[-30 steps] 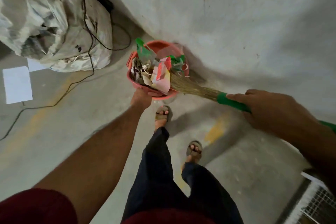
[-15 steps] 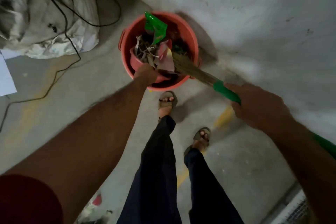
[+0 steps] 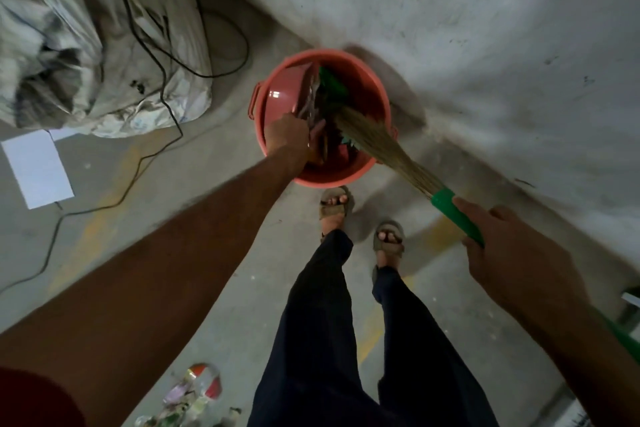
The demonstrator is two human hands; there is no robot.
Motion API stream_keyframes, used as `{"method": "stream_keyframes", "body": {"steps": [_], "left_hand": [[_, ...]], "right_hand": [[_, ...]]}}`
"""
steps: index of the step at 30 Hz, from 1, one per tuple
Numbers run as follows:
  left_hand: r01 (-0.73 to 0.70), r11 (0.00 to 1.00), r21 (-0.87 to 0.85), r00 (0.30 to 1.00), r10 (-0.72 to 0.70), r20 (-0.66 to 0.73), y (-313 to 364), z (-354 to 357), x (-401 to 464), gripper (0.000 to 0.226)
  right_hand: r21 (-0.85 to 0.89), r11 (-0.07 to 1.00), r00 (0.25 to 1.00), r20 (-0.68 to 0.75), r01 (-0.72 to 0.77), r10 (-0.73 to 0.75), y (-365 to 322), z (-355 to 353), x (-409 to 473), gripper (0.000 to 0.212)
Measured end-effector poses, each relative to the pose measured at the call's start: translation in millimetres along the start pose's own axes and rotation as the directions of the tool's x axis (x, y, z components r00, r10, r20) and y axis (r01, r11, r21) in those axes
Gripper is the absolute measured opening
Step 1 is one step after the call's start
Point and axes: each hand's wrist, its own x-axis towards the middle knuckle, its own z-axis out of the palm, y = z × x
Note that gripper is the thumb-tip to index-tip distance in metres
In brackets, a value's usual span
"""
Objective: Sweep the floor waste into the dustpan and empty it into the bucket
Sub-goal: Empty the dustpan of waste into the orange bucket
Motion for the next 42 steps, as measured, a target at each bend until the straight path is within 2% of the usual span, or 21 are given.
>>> {"method": "stream_keyframes", "body": {"steps": [7,14,20,26,29,34,37,39,42], "left_hand": [[-0.014,1.000,0.005,1.000,0.014,-0.008,5.7,-12.6,-29.1,0.024],[0.128,0.986,-0.112,0.991,-0.132,-0.032,11.0,-32.8,-84.4,0.032],[0.240,0.938,-0.249,0.966,-0.256,-0.035,-14.4,-49.2,-129.0,0.042],[0.205,0.934,-0.291,0.962,-0.247,-0.114,-34.9,-57.2,-165.4,0.043],[0.213,0.926,-0.312,0.957,-0.262,-0.126,-35.7,-55.3,-176.8,0.043],[0.265,0.896,-0.357,0.922,-0.343,-0.177,-20.7,-59.0,-204.7,0.040],[0.304,0.865,-0.398,0.893,-0.404,-0.196,-12.8,-62.5,-222.6,0.041],[0.324,0.857,-0.401,0.880,-0.429,-0.206,-10.0,-65.5,-235.4,0.041],[0.349,0.841,-0.413,0.867,-0.457,-0.198,-8.5,-66.6,-255.6,0.040]], "right_hand": [[-0.020,1.000,1.000,0.001,0.016,-0.016,11.3,5.8,-42.4,0.054],[0.128,0.992,1.000,0.005,-0.005,0.004,18.6,9.3,-94.8,0.048],[0.129,0.990,0.998,0.012,-0.056,0.055,29.5,16.2,-109.1,0.034],[0.129,0.992,0.997,-0.079,-0.006,0.016,50.8,22.7,-121.6,0.033],[0.171,0.985,0.996,-0.076,-0.027,0.041,59.6,32.7,-118.2,0.032],[0.283,0.959,1.000,-0.025,-0.005,0.013,80.4,49.0,-113.5,0.030],[0.346,0.938,1.000,0.024,-0.010,0.002,100.5,55.4,-114.2,0.039],[0.328,0.945,0.998,0.068,-0.004,-0.019,112.4,58.3,-115.0,0.042],[0.298,0.955,0.995,0.097,-0.010,-0.020,126.1,61.4,-115.5,0.033]]}}
